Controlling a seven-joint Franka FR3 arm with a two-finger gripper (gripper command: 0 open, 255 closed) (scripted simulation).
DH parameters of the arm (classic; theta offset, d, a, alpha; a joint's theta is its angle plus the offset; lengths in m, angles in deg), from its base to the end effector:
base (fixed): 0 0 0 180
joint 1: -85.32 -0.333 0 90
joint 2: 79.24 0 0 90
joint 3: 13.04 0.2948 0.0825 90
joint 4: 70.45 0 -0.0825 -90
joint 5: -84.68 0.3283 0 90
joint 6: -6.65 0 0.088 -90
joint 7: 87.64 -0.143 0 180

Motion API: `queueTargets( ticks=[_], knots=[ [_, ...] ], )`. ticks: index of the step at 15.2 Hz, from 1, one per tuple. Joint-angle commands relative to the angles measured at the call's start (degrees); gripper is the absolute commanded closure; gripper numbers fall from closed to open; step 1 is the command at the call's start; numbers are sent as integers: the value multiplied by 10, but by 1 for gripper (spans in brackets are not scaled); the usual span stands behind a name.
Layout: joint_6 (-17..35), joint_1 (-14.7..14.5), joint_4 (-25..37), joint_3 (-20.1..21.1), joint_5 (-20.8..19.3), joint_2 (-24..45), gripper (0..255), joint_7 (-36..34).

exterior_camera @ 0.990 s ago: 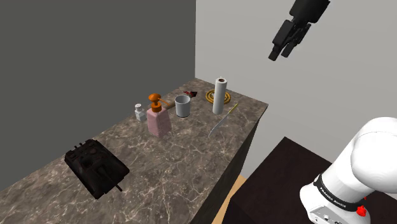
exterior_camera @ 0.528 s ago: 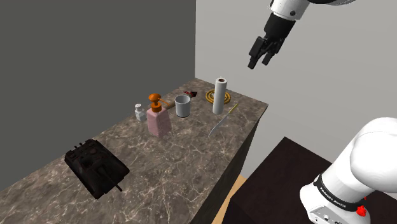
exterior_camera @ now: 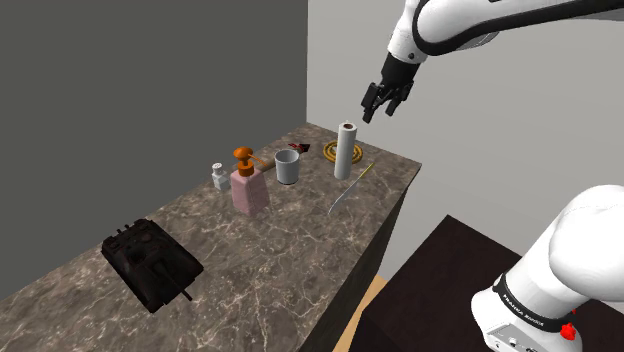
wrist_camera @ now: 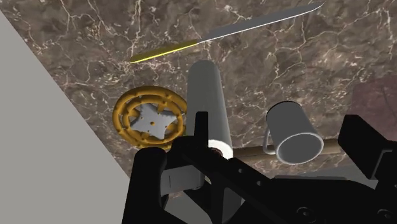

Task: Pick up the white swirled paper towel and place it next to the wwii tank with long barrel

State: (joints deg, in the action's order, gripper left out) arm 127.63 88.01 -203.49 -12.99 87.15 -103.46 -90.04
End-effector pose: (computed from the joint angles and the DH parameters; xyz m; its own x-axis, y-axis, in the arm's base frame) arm 0.4076 -0.0154 0.4867 0.9720 -0.1089 0.2083 -0.1008 -0.9937 -0.0492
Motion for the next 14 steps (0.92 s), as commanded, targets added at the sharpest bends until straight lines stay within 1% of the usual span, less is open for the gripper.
queueTargets(
  ticks=[1, 9, 14],
  knots=[
    [34, 6, 11, -2, -6, 43, 0, -1],
    [133, 21, 81, -5, -34, 207, 0, -26],
    [163, 21, 77, -6, -35, 232, 0, -27]
  ],
)
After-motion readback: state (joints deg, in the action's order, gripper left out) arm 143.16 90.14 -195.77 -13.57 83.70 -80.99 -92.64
